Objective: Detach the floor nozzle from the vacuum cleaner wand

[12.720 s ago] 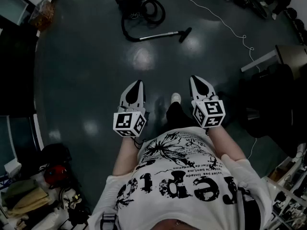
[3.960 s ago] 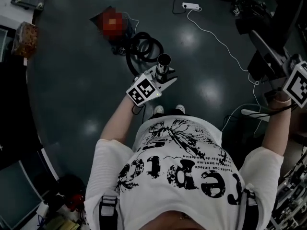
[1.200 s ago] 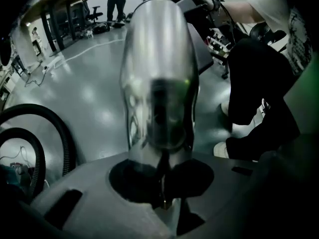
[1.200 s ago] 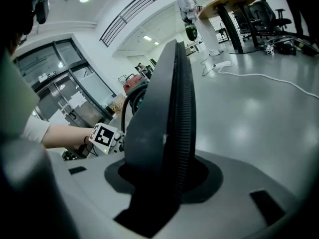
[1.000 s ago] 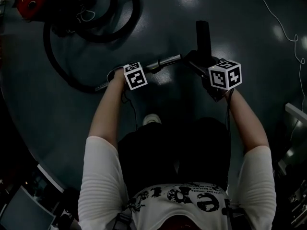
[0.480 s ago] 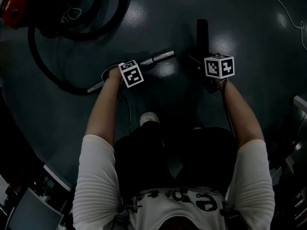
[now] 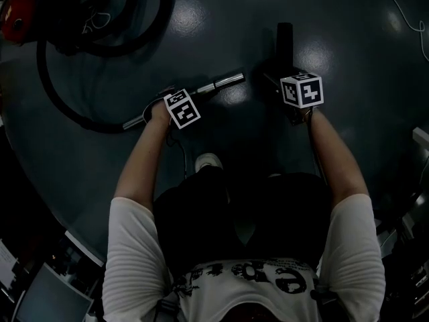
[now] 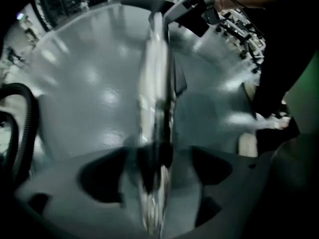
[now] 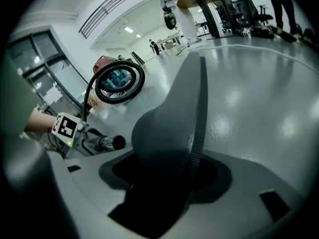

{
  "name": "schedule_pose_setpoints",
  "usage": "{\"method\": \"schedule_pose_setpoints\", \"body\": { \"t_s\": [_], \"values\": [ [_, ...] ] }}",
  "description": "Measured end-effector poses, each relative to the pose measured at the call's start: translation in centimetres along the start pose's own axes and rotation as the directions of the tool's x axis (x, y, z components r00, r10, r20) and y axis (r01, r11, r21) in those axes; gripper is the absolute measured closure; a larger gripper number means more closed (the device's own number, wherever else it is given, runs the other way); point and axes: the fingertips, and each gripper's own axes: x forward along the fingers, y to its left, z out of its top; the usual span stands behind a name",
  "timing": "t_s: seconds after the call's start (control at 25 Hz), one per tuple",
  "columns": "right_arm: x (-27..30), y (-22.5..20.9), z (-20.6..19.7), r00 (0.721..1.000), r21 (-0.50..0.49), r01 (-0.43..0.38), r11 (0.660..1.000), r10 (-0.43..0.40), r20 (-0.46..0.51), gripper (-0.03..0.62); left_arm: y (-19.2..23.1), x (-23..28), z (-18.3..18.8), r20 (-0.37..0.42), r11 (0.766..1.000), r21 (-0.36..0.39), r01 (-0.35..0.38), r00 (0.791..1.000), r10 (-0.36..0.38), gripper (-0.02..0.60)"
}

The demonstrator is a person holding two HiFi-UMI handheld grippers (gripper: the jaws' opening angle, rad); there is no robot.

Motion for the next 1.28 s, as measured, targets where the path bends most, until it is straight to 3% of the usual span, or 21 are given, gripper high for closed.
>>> {"method": "schedule_pose_setpoints", "body": {
  "t_s": [0.04,0.08,0.16,0.24,0.36,0.44,0.52,0.64,0.68,0.76,0.8,0.88,0.96,1.04,1.16,1.28],
  "values": [
    [-0.1,-0.5,0.1,0.999,-0.027,0.041,0.999,-0.041,0.0,0.324,1.0,-0.3,0.5,0.045,0.998,-0.025,-0.061,0.997,0.062,0.082],
    [-0.2,-1.0,0.2,0.997,-0.044,0.077,0.996,-0.077,0.002,0.3,2.1,-0.7,0.9,0.084,0.991,-0.049,-0.121,0.989,0.125,0.028],
    [-0.6,-2.1,0.2,0.99,-0.066,0.144,0.987,-0.143,0.013,0.251,3.5,-1.4,1.4,0.114,0.981,-0.073,-0.179,0.976,0.187,0.028],
    [-1.2,-3.2,0.3,0.974,-0.106,0.226,0.968,-0.224,0.036,0.197,3.8,-1.6,1.8,0.125,0.98,-0.088,-0.179,0.974,0.189,0.028],
    [-2.4,-4.1,1.0,0.94,-0.219,0.342,0.914,-0.329,0.093,0.171,3.8,-2.0,2.6,0.156,0.978,-0.111,-0.179,0.968,0.195,0.028],
    [-3.0,-4.0,1.3,0.933,-0.258,0.36,0.897,-0.339,0.123,0.171,4.0,-2.5,2.8,0.173,0.976,-0.117,-0.183,0.964,0.201,0.028],
    [-4.2,-3.3,2.2,0.934,-0.252,0.35,0.902,-0.316,0.166,0.172,4.4,-3.6,3.0,0.201,0.971,-0.153,-0.181,0.957,0.21,0.028],
    [-7.2,-1.3,4.4,0.931,-0.219,0.319,0.922,-0.262,0.253,0.172,5.0,-7.2,3.9,0.278,0.945,-0.28,-0.17,0.928,0.249,0.032],
    [-8.5,-0.5,5.2,0.929,-0.207,0.312,0.927,-0.251,0.272,0.174,5.2,-9.2,4.5,0.321,0.927,-0.331,-0.178,0.902,0.288,0.06],
    [-11.3,1.1,7.0,0.918,-0.189,0.321,0.928,-0.255,0.304,0.175,5.6,-14.2,5.4,0.396,0.873,-0.44,-0.211,0.827,0.4,0.264],
    [-13.1,2.0,8.1,0.91,-0.182,0.334,0.925,-0.266,0.318,0.195,5.6,-17.0,5.6,0.417,0.838,-0.498,-0.222,0.786,0.456,0.32],
    [-17.8,4.3,10.3,0.888,-0.178,0.376,0.909,-0.299,0.349,0.415,4.7,-23.2,5.9,0.435,0.764,-0.608,-0.216,0.714,0.548,0.472],
    [-23.2,7.6,12.6,0.871,-0.189,0.403,0.896,-0.312,0.379,0.527,2.6,-30.3,6.1,0.455,0.721,-0.662,-0.204,0.654,0.604,0.576],
    [-28.7,11.6,15.6,0.869,-0.197,0.388,0.901,-0.286,0.404,0.586,0.3,-38.4,6.6,0.494,0.704,-0.682,-0.197,0.586,0.643,0.577],
    [-37.6,17.8,20.7,0.86,-0.199,0.367,0.909,-0.25,0.445,0.591,-3.7,-51.7,6.5,0.53,0.657,-0.739,-0.149,0.473,0.704,0.577],
    [-47.3,24.0,24.6,0.838,-0.163,0.359,0.919,-0.24,0.491,0.591,-9.3,-64.0,6.3,0.554,0.645,-0.752,-0.135,0.401,0.73,0.577]
  ]
}}
